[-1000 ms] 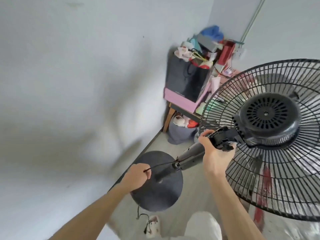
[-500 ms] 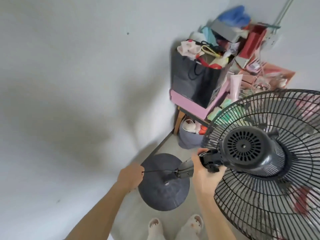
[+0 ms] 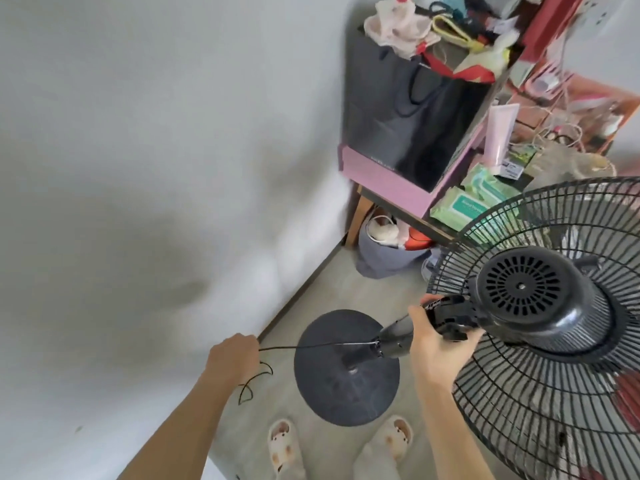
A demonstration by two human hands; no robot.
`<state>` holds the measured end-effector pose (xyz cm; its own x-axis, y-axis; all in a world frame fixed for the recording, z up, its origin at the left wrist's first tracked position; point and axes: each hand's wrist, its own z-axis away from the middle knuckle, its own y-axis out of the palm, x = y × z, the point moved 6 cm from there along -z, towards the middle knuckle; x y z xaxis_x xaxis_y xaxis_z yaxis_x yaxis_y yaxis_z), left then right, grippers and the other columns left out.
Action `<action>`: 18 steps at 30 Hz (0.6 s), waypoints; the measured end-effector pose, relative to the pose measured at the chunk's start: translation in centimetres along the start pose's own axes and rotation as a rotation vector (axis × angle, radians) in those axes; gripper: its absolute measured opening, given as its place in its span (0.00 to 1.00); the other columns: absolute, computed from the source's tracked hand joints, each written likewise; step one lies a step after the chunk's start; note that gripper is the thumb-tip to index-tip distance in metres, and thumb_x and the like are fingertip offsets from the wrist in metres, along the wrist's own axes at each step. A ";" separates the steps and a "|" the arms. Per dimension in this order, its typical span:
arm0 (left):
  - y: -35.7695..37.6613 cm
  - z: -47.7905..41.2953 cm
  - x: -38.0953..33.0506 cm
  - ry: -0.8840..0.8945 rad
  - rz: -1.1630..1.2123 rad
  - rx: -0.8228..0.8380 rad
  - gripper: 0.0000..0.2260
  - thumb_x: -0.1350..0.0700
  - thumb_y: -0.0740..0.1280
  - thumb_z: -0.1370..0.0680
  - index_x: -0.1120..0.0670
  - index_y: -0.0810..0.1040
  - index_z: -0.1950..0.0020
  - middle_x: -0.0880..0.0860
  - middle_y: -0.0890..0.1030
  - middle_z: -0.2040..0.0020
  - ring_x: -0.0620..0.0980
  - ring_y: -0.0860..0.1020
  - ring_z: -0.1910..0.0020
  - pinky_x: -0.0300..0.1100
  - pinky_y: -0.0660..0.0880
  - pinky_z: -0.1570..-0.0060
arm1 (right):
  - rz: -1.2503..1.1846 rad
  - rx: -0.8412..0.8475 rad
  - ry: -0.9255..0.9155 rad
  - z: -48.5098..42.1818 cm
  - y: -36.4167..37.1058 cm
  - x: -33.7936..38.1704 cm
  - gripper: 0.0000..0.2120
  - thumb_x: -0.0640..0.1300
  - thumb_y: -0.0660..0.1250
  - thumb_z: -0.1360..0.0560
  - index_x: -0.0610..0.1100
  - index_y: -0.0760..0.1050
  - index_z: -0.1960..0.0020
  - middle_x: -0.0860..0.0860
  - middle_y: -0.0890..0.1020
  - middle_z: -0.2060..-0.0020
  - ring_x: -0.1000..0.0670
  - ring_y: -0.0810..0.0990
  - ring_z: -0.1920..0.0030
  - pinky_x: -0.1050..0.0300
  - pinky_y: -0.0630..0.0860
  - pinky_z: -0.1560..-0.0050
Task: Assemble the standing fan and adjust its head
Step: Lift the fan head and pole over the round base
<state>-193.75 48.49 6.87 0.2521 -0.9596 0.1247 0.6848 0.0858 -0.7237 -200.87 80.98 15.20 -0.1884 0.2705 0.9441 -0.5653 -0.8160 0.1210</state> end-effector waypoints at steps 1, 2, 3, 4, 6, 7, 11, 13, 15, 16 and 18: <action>0.4 -0.6 0.4 0.008 0.006 0.017 0.09 0.63 0.55 0.22 0.55 0.74 0.52 0.50 0.73 0.58 0.53 0.75 0.57 0.43 0.71 0.57 | 0.007 0.006 -0.008 -0.3 0.6 -0.6 0.27 0.24 0.71 0.30 0.55 0.71 0.48 0.49 0.83 0.53 0.51 0.82 0.53 0.52 0.79 0.48; 0.7 -1.2 0.6 0.022 0.009 0.031 0.08 0.62 0.55 0.22 0.55 0.73 0.52 0.51 0.73 0.57 0.53 0.76 0.56 0.43 0.71 0.57 | -0.011 0.003 0.006 -0.4 1.1 -1.4 0.28 0.24 0.71 0.30 0.55 0.72 0.48 0.50 0.83 0.52 0.51 0.82 0.53 0.50 0.78 0.47; 0.9 -1.8 1.0 0.033 0.005 0.044 0.07 0.62 0.56 0.22 0.55 0.72 0.52 0.51 0.73 0.56 0.53 0.76 0.56 0.43 0.71 0.56 | -0.020 0.006 0.001 -0.3 1.9 -2.0 0.27 0.23 0.71 0.30 0.54 0.72 0.48 0.49 0.83 0.52 0.51 0.82 0.53 0.50 0.78 0.47; 1.3 -2.5 1.5 0.037 -0.002 0.051 0.07 0.62 0.56 0.22 0.55 0.72 0.52 0.51 0.73 0.56 0.53 0.76 0.56 0.43 0.71 0.56 | -0.009 0.003 -0.011 -0.2 2.7 -2.8 0.26 0.24 0.71 0.30 0.54 0.72 0.49 0.46 0.83 0.51 0.51 0.82 0.53 0.51 0.79 0.48; 2.0 -4.1 3.0 0.029 -0.009 0.056 0.09 0.63 0.56 0.22 0.56 0.75 0.50 0.51 0.73 0.57 0.52 0.74 0.57 0.43 0.71 0.56 | 0.031 0.009 -0.033 0.3 4.5 -4.5 0.24 0.26 0.72 0.31 0.53 0.73 0.50 0.40 0.83 0.49 0.49 0.82 0.54 0.49 0.80 0.49; 2.4 -4.9 3.7 0.027 -0.015 0.059 0.09 0.64 0.56 0.22 0.56 0.75 0.50 0.50 0.72 0.59 0.52 0.74 0.58 0.43 0.71 0.56 | 0.056 0.014 -0.042 0.6 5.3 -5.4 0.24 0.27 0.73 0.31 0.54 0.74 0.50 0.40 0.83 0.49 0.49 0.82 0.53 0.46 0.80 0.48; 3.8 -8.7 6.3 0.019 -0.013 0.025 0.08 0.65 0.55 0.22 0.56 0.72 0.54 0.49 0.69 0.63 0.52 0.74 0.60 0.42 0.71 0.58 | 0.067 0.005 -0.055 0.8 8.9 -9.1 0.27 0.33 0.76 0.31 0.64 0.74 0.49 0.49 0.83 0.46 0.54 0.83 0.47 0.48 0.79 0.41; 4.5 -11.0 7.1 0.017 0.004 0.014 0.08 0.63 0.55 0.21 0.56 0.71 0.55 0.49 0.69 0.63 0.52 0.74 0.60 0.42 0.71 0.58 | 0.057 0.010 -0.070 0.2 11.3 -10.9 0.29 0.34 0.76 0.31 0.66 0.72 0.48 0.54 0.82 0.46 0.58 0.82 0.47 0.51 0.77 0.40; 5.5 -12.9 7.6 0.009 0.025 0.011 0.07 0.62 0.56 0.21 0.57 0.71 0.56 0.50 0.70 0.63 0.53 0.74 0.59 0.42 0.71 0.57 | 0.057 0.015 -0.087 -0.6 13.2 -12.7 0.29 0.36 0.76 0.31 0.67 0.71 0.46 0.49 0.82 0.43 0.52 0.82 0.43 0.49 0.77 0.37; 6.2 -13.7 7.9 0.003 0.033 0.013 0.07 0.62 0.56 0.21 0.56 0.71 0.57 0.50 0.71 0.63 0.53 0.74 0.59 0.42 0.72 0.57 | 0.073 0.010 -0.103 -0.9 14.0 -13.6 0.28 0.35 0.76 0.30 0.64 0.70 0.45 0.46 0.81 0.41 0.50 0.82 0.41 0.50 0.76 0.37; 8.0 -15.2 8.9 -0.020 0.054 0.021 0.08 0.63 0.56 0.22 0.56 0.69 0.60 0.50 0.71 0.63 0.53 0.75 0.59 0.42 0.71 0.59 | 0.103 0.023 -0.108 -1.2 15.4 -16.3 0.26 0.35 0.75 0.29 0.60 0.69 0.43 0.45 0.81 0.40 0.50 0.82 0.41 0.53 0.76 0.38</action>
<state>-196.43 36.58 -8.13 0.3027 -0.9479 0.0996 0.6841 0.1433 -0.7152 -207.44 64.64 1.31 -0.1560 0.1289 0.9793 -0.5288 -0.8483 0.0275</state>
